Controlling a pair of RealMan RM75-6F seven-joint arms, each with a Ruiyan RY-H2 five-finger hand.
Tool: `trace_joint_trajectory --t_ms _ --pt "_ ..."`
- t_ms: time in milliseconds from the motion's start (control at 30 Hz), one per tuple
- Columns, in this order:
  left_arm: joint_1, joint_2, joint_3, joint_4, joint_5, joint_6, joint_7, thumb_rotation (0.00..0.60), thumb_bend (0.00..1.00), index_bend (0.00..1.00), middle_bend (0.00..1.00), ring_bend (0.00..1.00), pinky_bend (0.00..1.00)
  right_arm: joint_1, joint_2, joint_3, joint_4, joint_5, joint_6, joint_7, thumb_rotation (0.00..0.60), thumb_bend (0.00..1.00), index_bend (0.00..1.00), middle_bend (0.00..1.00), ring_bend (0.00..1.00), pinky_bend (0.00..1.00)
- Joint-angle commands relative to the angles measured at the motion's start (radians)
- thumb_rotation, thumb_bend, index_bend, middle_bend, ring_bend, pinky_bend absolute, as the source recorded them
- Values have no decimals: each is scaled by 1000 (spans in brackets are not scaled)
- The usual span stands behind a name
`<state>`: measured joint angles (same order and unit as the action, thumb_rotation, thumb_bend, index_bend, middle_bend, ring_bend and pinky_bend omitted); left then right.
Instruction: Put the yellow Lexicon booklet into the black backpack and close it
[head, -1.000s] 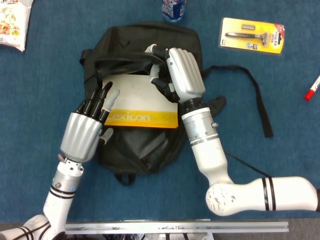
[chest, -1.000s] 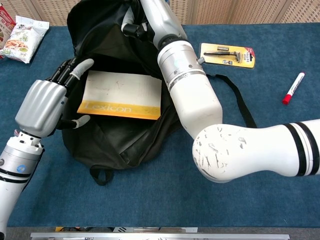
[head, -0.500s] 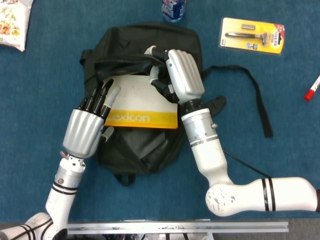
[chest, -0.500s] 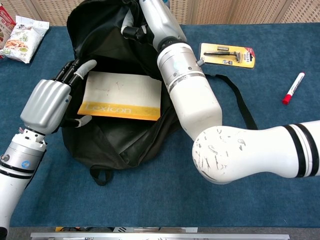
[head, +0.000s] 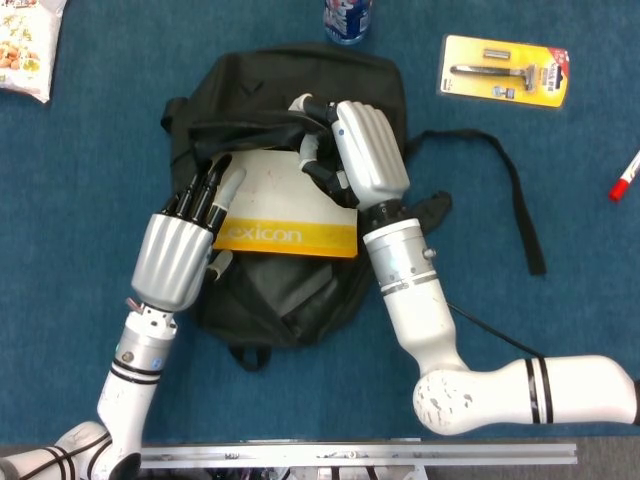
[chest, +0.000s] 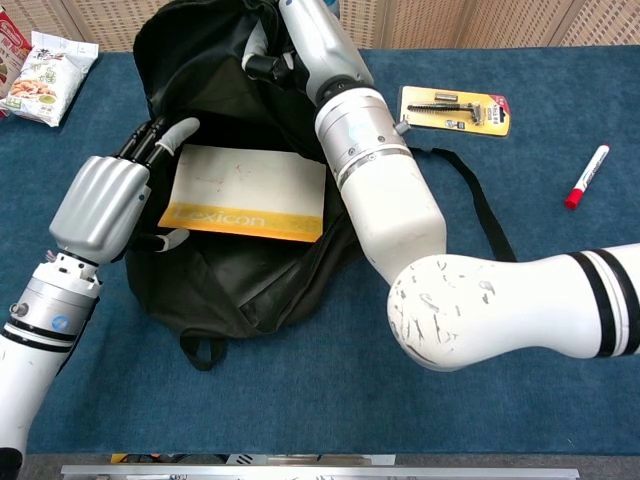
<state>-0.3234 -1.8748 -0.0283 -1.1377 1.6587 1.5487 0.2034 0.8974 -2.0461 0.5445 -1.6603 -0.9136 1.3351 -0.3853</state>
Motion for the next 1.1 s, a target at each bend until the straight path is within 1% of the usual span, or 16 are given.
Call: trace_joint_trajectory --t_ms 33,267,667,800,1100 --pt "-6 -6 -11 -6 -13 -15 5 600 76 18 37 75 380 -3 4 0 -7 -2 1 0 600 859 612 548 594 846" --pt "-20 -24 -32 -16 -34 -44 24 600 76 18 37 75 380 -9 9 -5 -20 -2 1 1 600 859 612 548 595 846" --pt "-33 -53 -48 -21 -68 -83 56 600 75 18 37 75 380 -13 14 -1 -30 -5 1 7 600 858 612 548 595 846" --pt "-19 -27 -36 -49 -64 -68 65 600 76 18 37 75 380 -15 21 -4 -30 -7 -3 2 600 859 612 548 595 846" --pt "30 75 4 -189 -46 -25 103 600 76 18 39 75 380 -21 38 -26 -22 -11 -18 -3 600 859 612 543 595 846"
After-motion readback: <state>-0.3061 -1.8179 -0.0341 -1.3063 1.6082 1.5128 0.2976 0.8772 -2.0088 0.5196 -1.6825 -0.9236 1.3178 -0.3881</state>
